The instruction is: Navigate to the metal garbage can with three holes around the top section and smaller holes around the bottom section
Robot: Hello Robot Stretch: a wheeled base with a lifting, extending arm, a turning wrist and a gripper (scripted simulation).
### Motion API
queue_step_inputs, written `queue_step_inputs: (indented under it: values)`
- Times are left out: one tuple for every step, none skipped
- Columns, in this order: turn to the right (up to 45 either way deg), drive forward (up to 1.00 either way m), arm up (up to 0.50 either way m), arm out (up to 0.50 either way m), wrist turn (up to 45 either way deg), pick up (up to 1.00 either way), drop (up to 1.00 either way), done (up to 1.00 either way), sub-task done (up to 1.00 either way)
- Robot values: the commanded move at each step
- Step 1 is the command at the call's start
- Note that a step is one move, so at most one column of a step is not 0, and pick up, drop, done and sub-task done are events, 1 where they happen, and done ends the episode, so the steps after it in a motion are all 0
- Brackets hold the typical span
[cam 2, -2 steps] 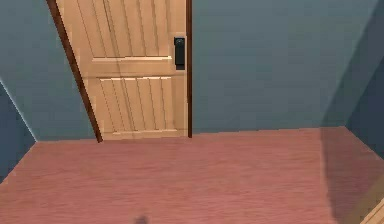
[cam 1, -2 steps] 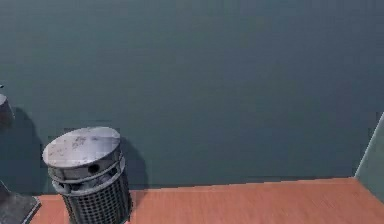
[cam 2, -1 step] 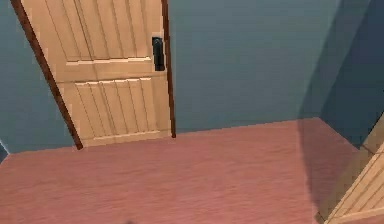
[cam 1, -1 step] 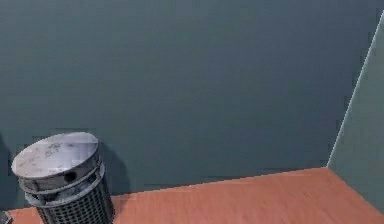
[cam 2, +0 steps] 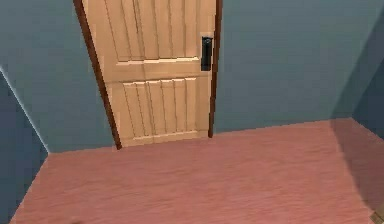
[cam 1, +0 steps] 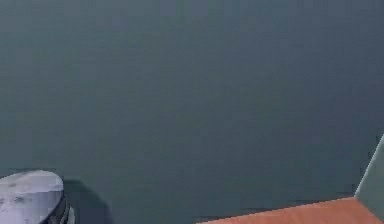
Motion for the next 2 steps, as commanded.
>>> queue_step_inputs:
  values:
    - [-45.0,0.00,0.00,0.00,0.0,0.00,0.00,0.00,0.00]
    - [0.0,0.00,0.00,0.00,0.0,0.00,0.00,1.00,0.00]
